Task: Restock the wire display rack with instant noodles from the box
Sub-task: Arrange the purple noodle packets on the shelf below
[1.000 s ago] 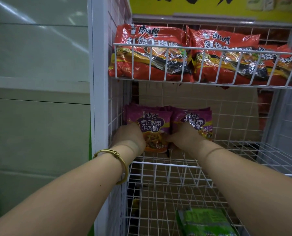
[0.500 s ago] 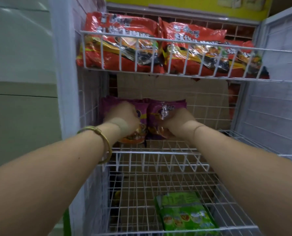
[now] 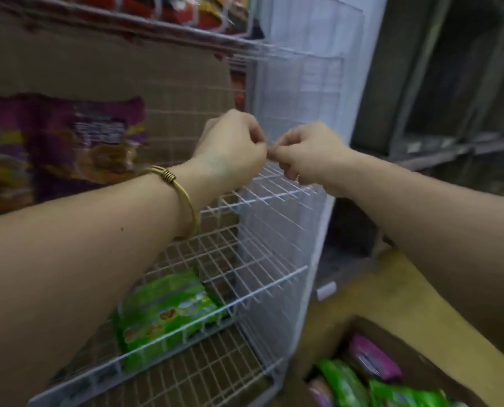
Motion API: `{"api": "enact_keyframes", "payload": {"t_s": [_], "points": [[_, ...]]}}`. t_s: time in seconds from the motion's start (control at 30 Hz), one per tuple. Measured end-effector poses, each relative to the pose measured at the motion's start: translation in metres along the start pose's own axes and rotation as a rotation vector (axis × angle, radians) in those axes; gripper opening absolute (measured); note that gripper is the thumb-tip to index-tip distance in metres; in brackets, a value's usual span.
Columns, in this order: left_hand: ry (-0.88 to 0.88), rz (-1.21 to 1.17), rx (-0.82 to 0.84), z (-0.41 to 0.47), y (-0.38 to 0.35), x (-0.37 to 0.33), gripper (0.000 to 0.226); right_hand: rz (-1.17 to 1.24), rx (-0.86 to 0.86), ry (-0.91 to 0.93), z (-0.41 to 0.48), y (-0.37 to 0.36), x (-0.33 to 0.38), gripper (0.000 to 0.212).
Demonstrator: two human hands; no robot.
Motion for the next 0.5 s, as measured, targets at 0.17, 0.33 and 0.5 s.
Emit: {"api": "enact_keyframes", "payload": {"t_s": [0.17,0.33,0.5], "points": [[-0.128,-0.023,0.067,-0.018,-0.070,-0.049,0.012,-0.021,-0.026,-0.103,-0.040,0.045,-0.076,0.022],[-0.166,-0.069,0.258,-0.047,-0.155,-0.068,0.010,-0.041,-0.036,-0.202,-0.084,0.063,-0.144,0.016],[-0.153,-0.072,0.431,-0.087,-0.248,-0.061,0.012,-0.100,0.021,-0.322,-0.137,0.059,-0.218,0.013]]}}
Point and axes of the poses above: each hand's wrist, its own z-axis towards the middle knuckle, its own y-axis out of the back of the hand, x = y × z, the point moved 8 cm from there along z, towards the middle knuckle, and after that the axes turned 11 degrees about y, right-handed, at the moved point
